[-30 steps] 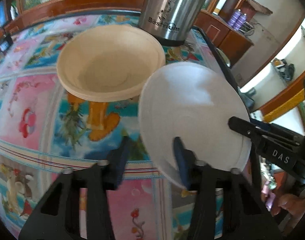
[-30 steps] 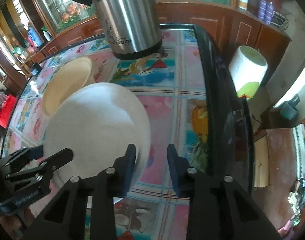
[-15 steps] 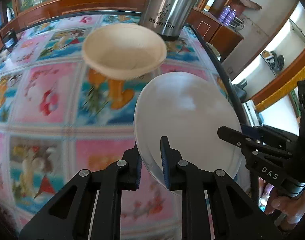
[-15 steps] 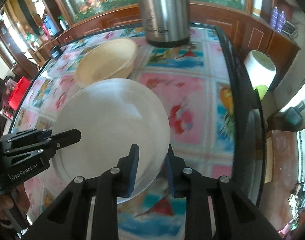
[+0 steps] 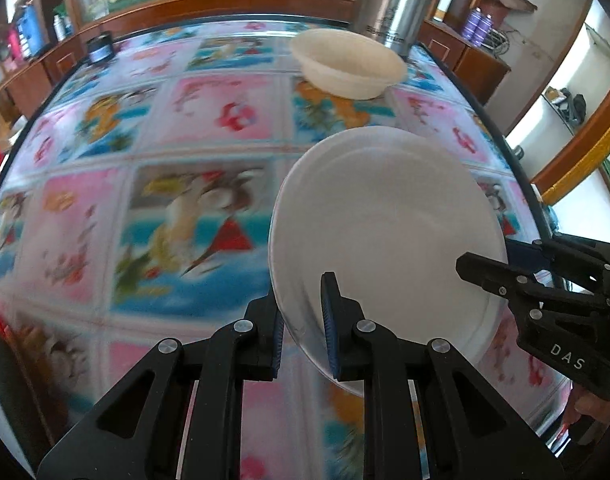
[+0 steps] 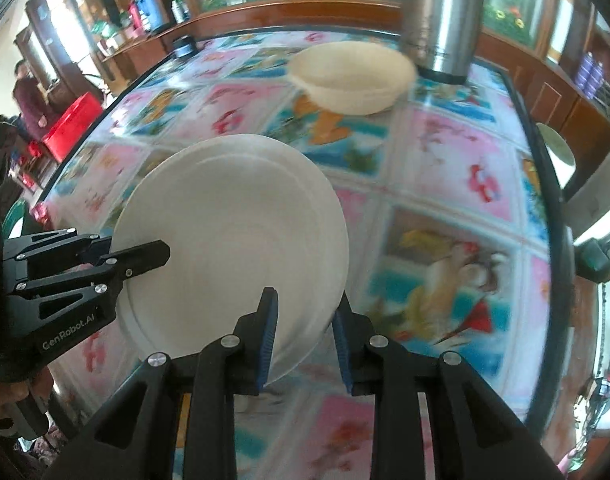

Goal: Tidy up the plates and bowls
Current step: 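Lift the white plate with both tools and carry it toward the stack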

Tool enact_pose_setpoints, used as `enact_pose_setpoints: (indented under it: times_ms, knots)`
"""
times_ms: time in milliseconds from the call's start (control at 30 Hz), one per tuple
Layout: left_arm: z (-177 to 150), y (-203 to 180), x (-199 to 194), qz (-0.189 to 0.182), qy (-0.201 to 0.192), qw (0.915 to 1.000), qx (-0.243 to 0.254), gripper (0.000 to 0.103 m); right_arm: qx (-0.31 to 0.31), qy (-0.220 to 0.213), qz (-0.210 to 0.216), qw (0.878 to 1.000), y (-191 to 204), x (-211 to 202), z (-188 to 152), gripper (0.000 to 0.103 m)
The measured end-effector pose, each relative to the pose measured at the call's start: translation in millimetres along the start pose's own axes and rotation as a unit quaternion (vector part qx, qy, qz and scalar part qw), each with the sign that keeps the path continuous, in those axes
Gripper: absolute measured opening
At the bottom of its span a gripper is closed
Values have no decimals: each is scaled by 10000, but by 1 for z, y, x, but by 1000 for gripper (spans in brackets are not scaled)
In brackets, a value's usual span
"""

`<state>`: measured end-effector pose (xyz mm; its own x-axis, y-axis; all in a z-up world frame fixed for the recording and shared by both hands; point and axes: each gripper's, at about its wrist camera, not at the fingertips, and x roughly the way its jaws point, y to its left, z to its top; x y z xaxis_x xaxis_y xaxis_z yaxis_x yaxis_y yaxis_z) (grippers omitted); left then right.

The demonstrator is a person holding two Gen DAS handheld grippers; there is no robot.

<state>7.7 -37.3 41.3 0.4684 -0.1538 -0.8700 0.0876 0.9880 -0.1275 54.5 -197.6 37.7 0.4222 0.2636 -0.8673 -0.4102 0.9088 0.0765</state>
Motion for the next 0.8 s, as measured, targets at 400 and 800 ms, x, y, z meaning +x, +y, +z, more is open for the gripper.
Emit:
enact_pose_setpoints:
  times_ms: [400,800]
  knots:
    - [-37,52,-41,160,-216,9994,-211,16,-340,-53,120,9993,73,-6,-9,28]
    - [-57,97,-81,231,-436,9975,-500,17,-815,-228,145,9963,130,-21,-3,28]
